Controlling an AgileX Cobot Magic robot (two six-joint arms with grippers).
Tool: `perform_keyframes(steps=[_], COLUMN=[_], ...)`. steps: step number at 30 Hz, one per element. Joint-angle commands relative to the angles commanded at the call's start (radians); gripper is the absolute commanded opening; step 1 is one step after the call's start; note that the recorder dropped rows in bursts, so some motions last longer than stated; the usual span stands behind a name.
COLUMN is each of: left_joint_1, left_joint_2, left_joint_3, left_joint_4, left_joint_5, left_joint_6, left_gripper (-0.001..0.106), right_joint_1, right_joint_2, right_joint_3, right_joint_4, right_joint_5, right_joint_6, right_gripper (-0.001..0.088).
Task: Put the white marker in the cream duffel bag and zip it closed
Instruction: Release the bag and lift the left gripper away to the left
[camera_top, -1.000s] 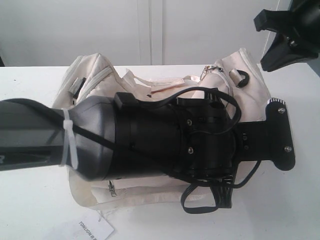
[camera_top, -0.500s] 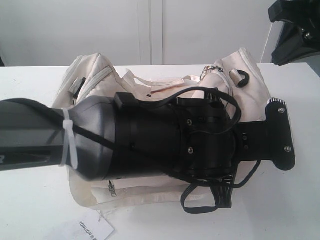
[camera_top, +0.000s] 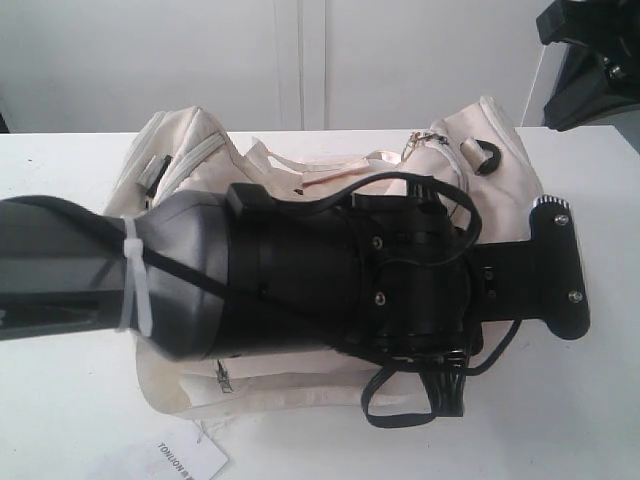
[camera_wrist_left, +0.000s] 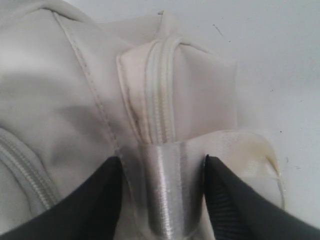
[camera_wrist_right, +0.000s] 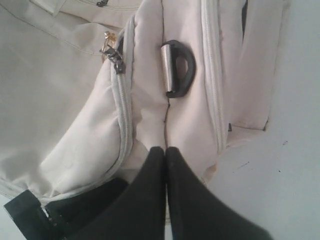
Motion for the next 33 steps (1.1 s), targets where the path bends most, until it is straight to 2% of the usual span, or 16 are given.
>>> perform_keyframes(steps=[1,4,8,10,13,15,21,26,30,33], left_joint_1=[0.0,0.0,0.0,0.0,0.023,0.062,0.195,0.307,0.418,0.51], left_joint_2=[-0.023,-0.072,-0.161,-0.208,-0.244,-0.266,-0.331,-0.384,-0.411,-0.415], left_joint_3=[0.0,0.0,0.0,0.0,0.0,0.0,0.0,0.0,0.002,0.002], left_joint_4=[-0.068,-0.137,-0.223,-0.276,-0.284,-0.284,-0.284,-0.319,-0.405,-0.548], left_joint_5=[0.014,0.09,0.265,0.344,0.418,0.462,0.581,0.604,0.595,0.596], left_joint_6=[0.0,0.0,0.0,-0.004,-0.085,-0.124,-0.191,-0.191,-0.125,-0.016], left_gripper=[0.055,0.055,0.048,0.033,0.012,0.0,0.0,0.0,0.0,0.0], right_joint_1=[0.0,0.0,0.0,0.0,0.0,0.0,0.0,0.0,0.0,0.0], right_joint_2=[0.0,0.0,0.0,0.0,0.0,0.0,0.0,0.0,0.0,0.0], right_joint_3=[0.0,0.0,0.0,0.0,0.0,0.0,0.0,0.0,0.0,0.0], right_joint_4=[0.0,0.0,0.0,0.0,0.0,0.0,0.0,0.0,0.0,0.0], right_joint_5=[0.0,-0.02,-0.034,-0.037,-0.037,-0.029,-0.012,-0.012,-0.014,-0.014], right_joint_6=[0.0,0.0,0.0,0.0,0.0,0.0,0.0,0.0,0.0,0.0], right_gripper=[0.0,0.0,0.0,0.0,0.0,0.0,0.0,0.0,0.0,0.0])
